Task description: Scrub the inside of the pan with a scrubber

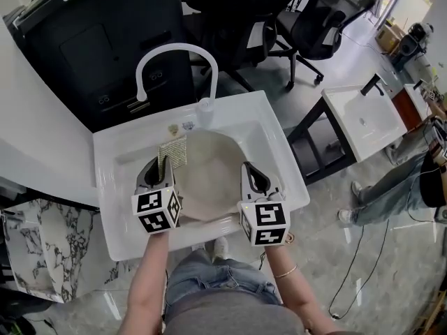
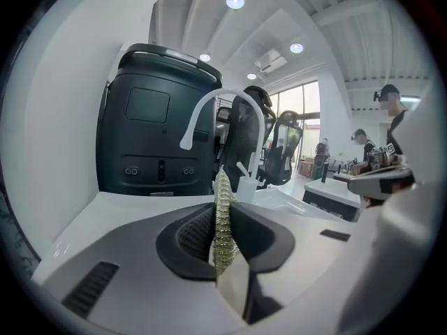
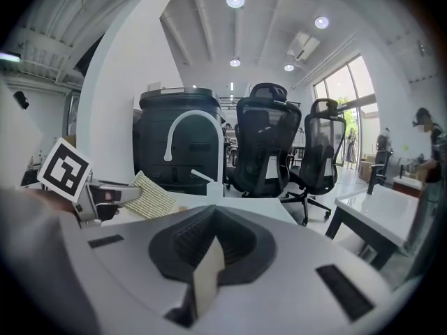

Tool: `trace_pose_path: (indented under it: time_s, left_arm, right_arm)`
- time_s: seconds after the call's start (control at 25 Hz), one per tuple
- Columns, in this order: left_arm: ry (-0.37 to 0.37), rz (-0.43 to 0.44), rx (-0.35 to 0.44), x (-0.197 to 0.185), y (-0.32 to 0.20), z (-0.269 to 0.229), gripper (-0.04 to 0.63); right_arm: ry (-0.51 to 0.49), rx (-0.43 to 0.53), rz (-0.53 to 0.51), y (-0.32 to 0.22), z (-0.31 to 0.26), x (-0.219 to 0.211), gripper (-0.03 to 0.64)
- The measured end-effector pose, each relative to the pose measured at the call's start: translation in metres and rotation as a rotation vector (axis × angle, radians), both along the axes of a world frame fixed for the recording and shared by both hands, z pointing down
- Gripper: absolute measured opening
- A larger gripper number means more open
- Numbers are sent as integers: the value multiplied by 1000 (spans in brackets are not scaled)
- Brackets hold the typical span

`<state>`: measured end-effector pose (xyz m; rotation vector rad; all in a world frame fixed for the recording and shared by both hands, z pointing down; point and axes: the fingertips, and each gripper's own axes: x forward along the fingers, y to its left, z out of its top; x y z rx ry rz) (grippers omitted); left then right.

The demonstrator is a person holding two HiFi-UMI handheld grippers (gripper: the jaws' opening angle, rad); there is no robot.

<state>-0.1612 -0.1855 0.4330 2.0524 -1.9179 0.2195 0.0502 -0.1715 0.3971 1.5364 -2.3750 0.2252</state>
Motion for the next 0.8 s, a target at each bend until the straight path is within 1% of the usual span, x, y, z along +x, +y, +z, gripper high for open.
trace_pose_path:
  time_s: [0.24,0.6,0.8]
  left_arm:
    - [13,14,46,18,23,-22,67]
    - [-41,36,87,46,55,-43,67]
    - [-41,50,104,58,70,-52,67]
  right_arm:
    - [-26,35,-18,14,-15,9,9]
    - [-58,78,-53,31,-32,20,9]
    - [-80,100,-74,40,-39,20,9]
